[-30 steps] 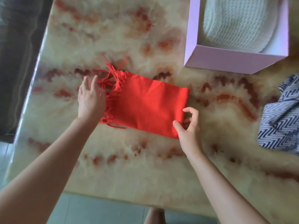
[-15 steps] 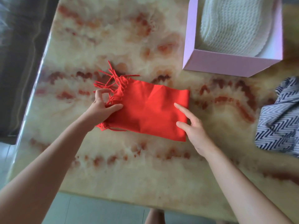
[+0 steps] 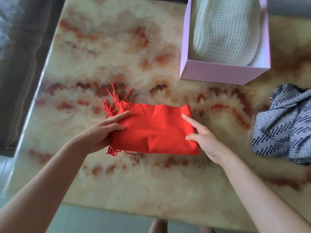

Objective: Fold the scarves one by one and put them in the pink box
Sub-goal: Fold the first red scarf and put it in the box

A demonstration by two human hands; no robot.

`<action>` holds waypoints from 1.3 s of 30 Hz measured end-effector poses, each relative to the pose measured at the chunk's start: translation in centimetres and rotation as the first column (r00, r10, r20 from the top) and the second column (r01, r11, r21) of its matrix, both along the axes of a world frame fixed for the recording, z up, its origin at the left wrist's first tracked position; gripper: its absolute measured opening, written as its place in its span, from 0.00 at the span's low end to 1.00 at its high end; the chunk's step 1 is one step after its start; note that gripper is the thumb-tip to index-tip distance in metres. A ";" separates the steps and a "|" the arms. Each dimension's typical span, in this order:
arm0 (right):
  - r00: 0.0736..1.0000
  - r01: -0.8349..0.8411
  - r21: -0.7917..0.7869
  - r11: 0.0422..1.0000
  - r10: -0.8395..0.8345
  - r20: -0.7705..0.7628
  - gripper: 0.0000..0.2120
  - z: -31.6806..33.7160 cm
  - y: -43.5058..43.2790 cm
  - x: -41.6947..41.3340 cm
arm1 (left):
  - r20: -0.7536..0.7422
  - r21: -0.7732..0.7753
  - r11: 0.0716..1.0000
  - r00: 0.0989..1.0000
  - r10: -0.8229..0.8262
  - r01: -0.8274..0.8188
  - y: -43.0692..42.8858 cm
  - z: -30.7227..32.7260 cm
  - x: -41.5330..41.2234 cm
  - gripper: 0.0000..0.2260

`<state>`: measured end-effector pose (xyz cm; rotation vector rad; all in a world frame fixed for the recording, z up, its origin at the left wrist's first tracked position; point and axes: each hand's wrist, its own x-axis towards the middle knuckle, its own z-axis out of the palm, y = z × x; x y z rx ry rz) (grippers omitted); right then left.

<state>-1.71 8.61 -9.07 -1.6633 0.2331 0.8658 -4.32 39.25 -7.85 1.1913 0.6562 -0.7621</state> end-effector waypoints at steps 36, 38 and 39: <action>0.814 0.108 -0.193 0.975 0.025 0.580 0.41 12.0 -14.4 29.4 | 0.638 0.411 0.817 0.768 0.059 -0.404 -20.7 11.3 29.0 0.29; 0.801 0.142 -0.218 0.965 0.017 0.598 0.41 11.2 -14.1 30.7 | 0.653 0.429 0.797 0.755 0.051 -0.425 -21.2 10.8 30.6 0.29; 0.799 0.157 -0.228 0.961 0.012 0.602 0.41 11.0 -14.0 31.3 | 0.663 0.439 0.788 0.748 0.041 -0.432 -21.4 10.6 31.3 0.29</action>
